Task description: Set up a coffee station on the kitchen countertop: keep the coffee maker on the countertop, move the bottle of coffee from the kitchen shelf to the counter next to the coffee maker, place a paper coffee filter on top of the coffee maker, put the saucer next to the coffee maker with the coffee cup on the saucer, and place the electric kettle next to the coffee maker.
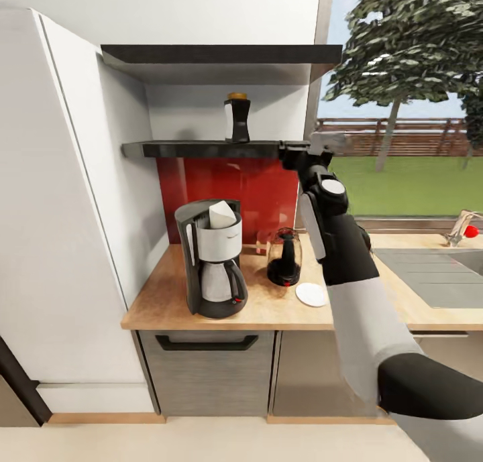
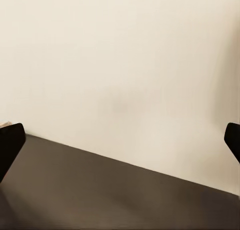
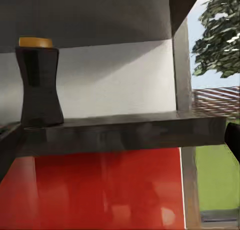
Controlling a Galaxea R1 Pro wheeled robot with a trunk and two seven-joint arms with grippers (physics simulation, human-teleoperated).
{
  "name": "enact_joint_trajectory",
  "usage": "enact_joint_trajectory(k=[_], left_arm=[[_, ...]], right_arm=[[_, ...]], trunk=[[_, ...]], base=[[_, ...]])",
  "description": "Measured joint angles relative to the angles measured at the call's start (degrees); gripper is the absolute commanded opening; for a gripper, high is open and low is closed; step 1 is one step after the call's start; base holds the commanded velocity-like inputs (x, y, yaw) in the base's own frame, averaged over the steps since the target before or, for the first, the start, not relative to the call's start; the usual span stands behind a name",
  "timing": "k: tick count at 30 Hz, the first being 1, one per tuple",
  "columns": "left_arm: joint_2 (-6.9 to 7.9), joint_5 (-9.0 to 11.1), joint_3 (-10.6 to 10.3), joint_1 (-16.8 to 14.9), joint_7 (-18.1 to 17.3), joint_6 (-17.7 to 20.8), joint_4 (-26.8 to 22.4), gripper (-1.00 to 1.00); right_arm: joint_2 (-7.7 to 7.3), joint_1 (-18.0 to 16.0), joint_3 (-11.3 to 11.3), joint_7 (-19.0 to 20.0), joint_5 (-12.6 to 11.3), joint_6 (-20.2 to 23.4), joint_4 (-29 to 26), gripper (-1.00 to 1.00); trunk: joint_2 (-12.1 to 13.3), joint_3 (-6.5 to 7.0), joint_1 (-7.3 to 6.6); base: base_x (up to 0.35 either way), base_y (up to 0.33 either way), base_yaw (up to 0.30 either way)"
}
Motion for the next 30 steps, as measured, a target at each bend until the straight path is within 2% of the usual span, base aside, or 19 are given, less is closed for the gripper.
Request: enact_joint_trajectory(k=[2,3,7,14,30], left_arm=[[-0.1,0.1,-0.1,0.6,-0.1,0.0,0.0,1.0],[-0.12,0.1,-0.1,0.7,-0.2,-0.1,0.0,1.0],[-0.09,0.1,-0.1,1.8,0.1,0.0,0.0,1.0],[-0.13,0.2,-0.1,2.0,0.4,-0.1,0.0,1.0],[-0.24,0.3,0.0,2.0,0.5,0.0,0.0,1.0]], right_arm=[[0.0,-10.0,0.4,-0.4,0.0,0.6,11.8,1.0],[0.0,-13.0,0.5,-0.5,-0.1,0.7,15.8,1.0],[0.0,-21.1,0.6,-0.5,-0.2,0.7,27.5,1.0],[0.0,-21.7,0.6,-0.5,-0.2,0.6,26.4,1.0],[0.0,-21.5,0.5,-0.4,-0.2,0.5,26.7,1.0]], trunk=[[0.0,0.01,0.0],[0.0,0.0,-0.01],[0.0,0.0,0.0],[0.0,-0.01,-0.02],[0.0,-0.01,-0.02]], base=[[0.0,0.0,0.0],[0.0,0.0,0.0],[0.0,0.0,0.0],[0.131,0.143,0.0],[0.049,0.325,0.0]])
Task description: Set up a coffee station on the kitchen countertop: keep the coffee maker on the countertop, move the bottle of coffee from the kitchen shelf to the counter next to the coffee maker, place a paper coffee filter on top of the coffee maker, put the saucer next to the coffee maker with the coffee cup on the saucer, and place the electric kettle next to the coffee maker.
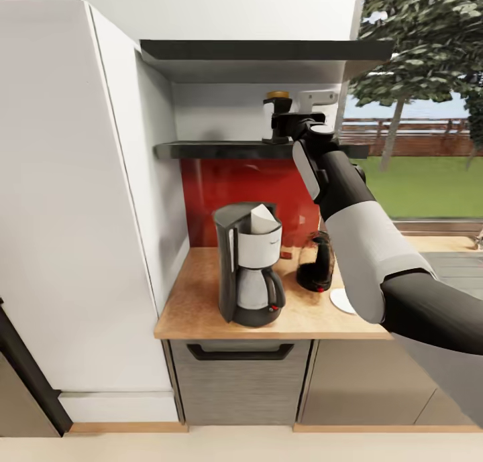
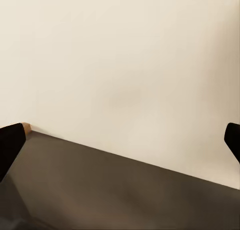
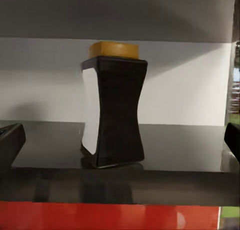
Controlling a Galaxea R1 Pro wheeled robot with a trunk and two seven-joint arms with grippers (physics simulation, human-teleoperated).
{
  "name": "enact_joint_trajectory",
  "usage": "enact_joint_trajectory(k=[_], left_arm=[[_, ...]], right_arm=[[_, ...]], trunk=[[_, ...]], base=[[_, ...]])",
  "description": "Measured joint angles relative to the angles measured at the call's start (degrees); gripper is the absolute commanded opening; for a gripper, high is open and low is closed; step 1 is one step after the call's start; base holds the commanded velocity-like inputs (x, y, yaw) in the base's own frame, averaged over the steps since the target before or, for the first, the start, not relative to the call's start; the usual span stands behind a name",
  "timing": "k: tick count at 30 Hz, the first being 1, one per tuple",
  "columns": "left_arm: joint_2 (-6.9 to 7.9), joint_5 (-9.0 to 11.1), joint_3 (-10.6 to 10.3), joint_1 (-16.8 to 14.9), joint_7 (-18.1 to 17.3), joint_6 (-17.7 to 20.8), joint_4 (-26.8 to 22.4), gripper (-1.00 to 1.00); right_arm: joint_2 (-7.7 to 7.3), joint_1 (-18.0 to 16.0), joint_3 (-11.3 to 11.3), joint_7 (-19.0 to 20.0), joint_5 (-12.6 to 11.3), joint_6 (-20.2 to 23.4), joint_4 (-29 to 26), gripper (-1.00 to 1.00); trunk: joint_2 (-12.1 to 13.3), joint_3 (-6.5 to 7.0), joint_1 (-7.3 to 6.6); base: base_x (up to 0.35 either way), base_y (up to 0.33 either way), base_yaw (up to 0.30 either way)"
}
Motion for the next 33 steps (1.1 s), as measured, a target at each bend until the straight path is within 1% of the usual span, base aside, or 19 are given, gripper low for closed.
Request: enact_joint_trajectory(k=[5,11,20,27,33], left_arm=[[-0.07,0.0,0.0,0.5,0.0,0.0,0.0,1.0],[-0.85,-0.1,0.0,1.5,0.1,0.1,0.2,1.0],[-1.85,-0.1,0.0,2.0,0.2,0.1,0.4,1.0],[-2.05,-0.1,-0.1,2.2,0.2,0.1,0.4,1.0],[-2.72,-0.1,-0.1,2.3,0.2,0.1,0.4,1.0]], right_arm=[[0.0,0.1,0.0,0.0,0.0,0.0,0.0,1.0],[0.0,0.2,0.0,0.1,0.1,0.0,0.2,1.0],[0.0,0.3,-0.1,0.0,0.2,0.0,0.3,1.0],[0.0,0.3,-0.1,0.0,0.3,0.0,0.5,1.0],[0.0,0.3,-0.1,0.0,0.2,0.0,2.1,1.0]], trunk=[[0.0,0.0,0.01],[0.0,0.0,0.02],[0.0,0.0,0.0],[0.0,0.0,0.02],[0.0,0.0,0.02]], base=[[0.138,0.171,0.0],[0.032,0.022,0.0],[0.243,-0.001,0.0],[0.031,-0.062,0.0],[0.002,-0.007,0.0]])
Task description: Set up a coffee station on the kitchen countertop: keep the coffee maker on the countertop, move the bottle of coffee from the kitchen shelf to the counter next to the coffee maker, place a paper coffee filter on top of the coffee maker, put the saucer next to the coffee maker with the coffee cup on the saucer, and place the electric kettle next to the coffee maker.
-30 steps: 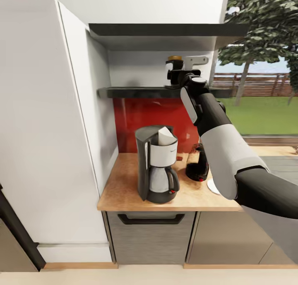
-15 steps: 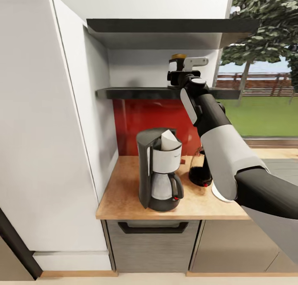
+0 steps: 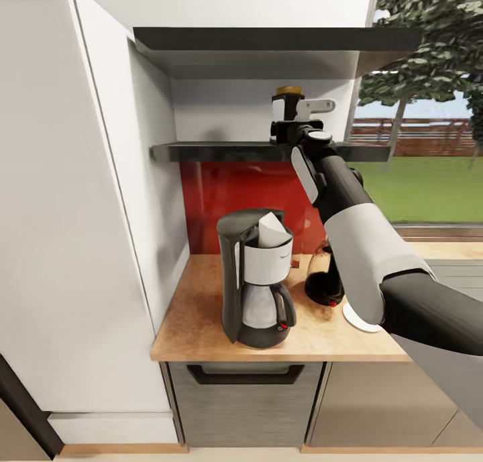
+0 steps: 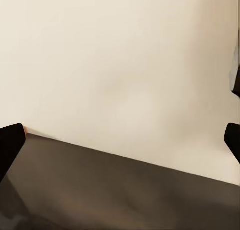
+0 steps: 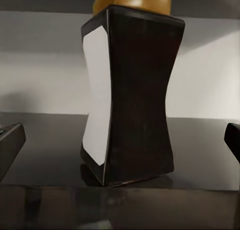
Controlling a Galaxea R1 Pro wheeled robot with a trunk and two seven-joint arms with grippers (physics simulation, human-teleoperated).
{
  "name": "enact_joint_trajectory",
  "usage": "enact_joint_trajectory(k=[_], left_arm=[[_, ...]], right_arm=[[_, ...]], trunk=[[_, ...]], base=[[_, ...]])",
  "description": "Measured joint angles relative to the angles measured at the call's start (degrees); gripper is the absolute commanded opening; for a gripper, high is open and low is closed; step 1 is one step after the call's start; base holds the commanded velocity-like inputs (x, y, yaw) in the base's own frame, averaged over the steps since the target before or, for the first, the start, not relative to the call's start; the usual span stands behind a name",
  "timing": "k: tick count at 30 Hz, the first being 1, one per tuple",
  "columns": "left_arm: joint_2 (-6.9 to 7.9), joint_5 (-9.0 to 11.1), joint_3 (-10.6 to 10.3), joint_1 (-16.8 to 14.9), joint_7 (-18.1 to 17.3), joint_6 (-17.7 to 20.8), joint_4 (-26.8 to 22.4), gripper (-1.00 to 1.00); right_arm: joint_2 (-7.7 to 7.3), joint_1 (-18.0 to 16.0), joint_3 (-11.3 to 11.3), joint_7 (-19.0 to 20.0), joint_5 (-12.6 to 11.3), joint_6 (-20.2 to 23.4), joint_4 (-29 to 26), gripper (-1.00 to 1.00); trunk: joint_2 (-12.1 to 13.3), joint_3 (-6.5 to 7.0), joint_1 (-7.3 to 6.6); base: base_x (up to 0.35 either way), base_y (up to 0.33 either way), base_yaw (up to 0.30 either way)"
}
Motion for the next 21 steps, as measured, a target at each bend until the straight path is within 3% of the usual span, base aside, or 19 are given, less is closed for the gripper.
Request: enact_joint_trajectory(k=[12,21], left_arm=[[-0.35,0.0,0.0,0.1,-0.1,0.1,0.0,1.0],[-1.27,0.0,0.0,0.2,0.0,0.2,0.0,1.0]], right_arm=[[0.0,0.0,0.0,0.0,0.0,0.0,0.2,1.0],[0.0,0.0,-0.3,0.0,-0.1,0.0,-0.4,1.0]], trunk=[[0.0,0.0,0.0],[0.0,0.0,-0.01]], base=[[0.098,0.0,0.0],[0.207,0.0,0.0]])
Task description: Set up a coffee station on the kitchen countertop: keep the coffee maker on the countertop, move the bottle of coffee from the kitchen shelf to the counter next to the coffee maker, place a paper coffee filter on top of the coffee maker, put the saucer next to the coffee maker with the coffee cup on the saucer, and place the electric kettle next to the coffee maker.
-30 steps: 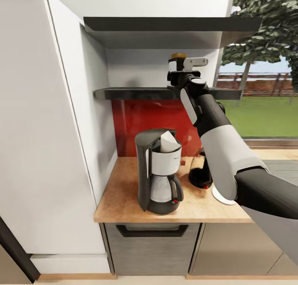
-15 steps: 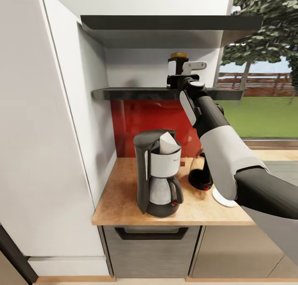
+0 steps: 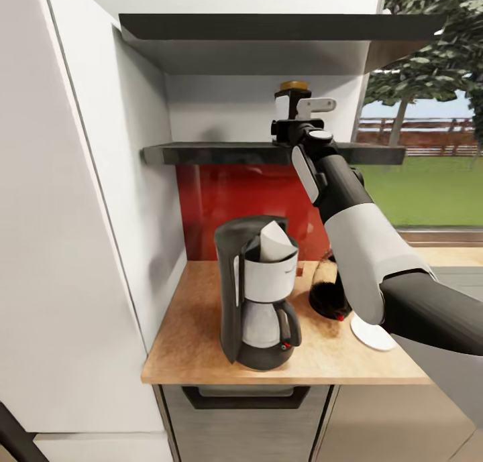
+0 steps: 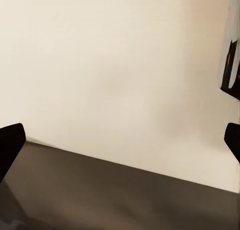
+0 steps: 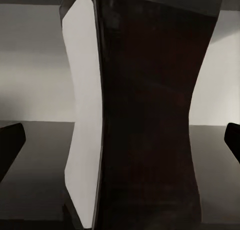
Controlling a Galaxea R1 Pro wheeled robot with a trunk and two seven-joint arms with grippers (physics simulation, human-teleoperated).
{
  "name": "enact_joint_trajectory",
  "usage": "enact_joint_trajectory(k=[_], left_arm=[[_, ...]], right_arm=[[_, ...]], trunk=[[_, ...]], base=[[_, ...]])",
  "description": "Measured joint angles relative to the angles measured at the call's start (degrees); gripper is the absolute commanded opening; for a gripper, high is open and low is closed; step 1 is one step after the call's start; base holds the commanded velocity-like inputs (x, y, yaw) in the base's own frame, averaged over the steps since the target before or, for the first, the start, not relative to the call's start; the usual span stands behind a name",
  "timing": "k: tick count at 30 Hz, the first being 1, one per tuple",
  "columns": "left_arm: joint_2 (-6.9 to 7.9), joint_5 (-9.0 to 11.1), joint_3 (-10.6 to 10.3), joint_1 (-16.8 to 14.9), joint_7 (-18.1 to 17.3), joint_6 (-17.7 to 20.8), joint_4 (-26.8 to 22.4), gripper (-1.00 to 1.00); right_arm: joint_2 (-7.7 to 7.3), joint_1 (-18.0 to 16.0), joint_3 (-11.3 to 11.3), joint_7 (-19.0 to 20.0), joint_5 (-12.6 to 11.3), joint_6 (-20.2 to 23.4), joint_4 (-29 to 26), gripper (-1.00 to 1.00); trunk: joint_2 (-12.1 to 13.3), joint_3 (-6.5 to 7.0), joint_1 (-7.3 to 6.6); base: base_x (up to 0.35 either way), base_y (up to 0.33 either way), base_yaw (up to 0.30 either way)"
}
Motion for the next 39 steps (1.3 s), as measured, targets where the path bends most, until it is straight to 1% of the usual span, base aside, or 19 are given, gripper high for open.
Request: enact_joint_trajectory(k=[7,11,14,20,39], left_arm=[[-0.23,0.0,0.0,0.5,-0.1,-0.1,0.0,1.0],[-0.24,-0.1,-0.1,0.6,-0.1,-0.1,-0.1,1.0],[-0.24,0.0,0.0,0.6,-0.1,-0.2,-0.1,1.0],[-0.23,0.0,0.0,0.7,-0.1,-0.2,-0.1,1.0],[-0.24,0.0,0.0,0.7,-0.1,-0.2,0.0,1.0]], right_arm=[[0.0,0.0,-0.2,0.0,0.0,0.1,-0.2,1.0],[0.0,0.0,-0.2,0.0,0.1,0.1,-2.5,1.0],[0.0,0.0,-0.1,0.0,0.1,0.1,-2.9,1.0],[0.0,0.0,-0.1,-0.1,0.1,0.1,-3.0,1.0],[0.0,0.0,0.0,-0.1,0.1,0.0,-2.5,1.0]], trunk=[[0.0,0.0,0.01],[0.0,0.0,0.01],[0.0,0.0,-0.01],[0.0,0.0,0.0],[0.0,0.0,0.01]], base=[[0.015,0.0,0.0],[0.012,0.0,0.0],[0.138,0.0,0.0],[0.205,0.0,0.0],[0.006,0.0,0.0]])
